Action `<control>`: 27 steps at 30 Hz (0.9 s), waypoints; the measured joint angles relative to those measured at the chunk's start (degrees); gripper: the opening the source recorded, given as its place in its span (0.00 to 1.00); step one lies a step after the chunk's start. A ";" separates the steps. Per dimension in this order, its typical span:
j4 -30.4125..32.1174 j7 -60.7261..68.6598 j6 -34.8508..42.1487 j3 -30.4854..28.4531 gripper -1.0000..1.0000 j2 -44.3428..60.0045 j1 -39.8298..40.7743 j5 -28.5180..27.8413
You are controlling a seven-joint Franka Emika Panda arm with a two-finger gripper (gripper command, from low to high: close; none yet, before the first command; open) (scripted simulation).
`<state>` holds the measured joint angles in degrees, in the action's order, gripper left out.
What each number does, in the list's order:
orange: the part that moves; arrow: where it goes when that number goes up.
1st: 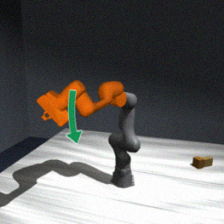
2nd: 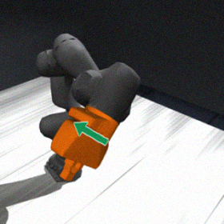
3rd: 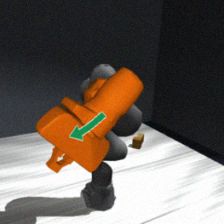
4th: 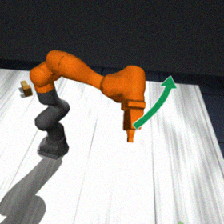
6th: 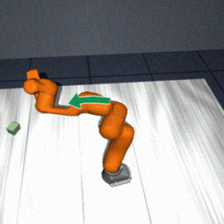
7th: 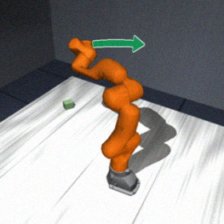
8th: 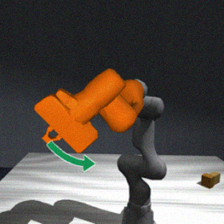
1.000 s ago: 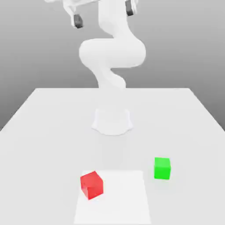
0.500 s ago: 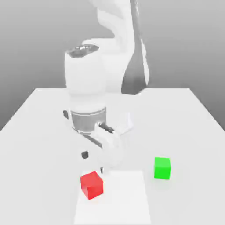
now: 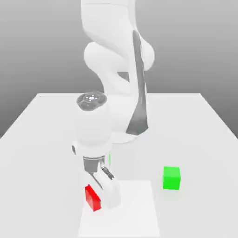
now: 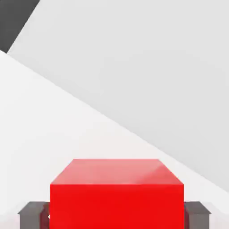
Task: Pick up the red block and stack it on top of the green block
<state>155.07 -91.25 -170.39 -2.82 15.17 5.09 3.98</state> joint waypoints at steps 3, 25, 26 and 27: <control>-0.01 0.06 -0.04 0.07 0.00 0.03 0.07 0.05; 8.24 34.29 15.74 5.28 0.00 -23.03 -20.13 -0.67; 8.85 37.21 15.98 5.91 0.00 -24.02 -21.55 -0.70; 9.45 40.08 16.25 6.64 0.00 -25.01 -22.91 -0.76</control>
<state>164.53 -51.17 -154.15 3.81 -9.84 -17.81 3.22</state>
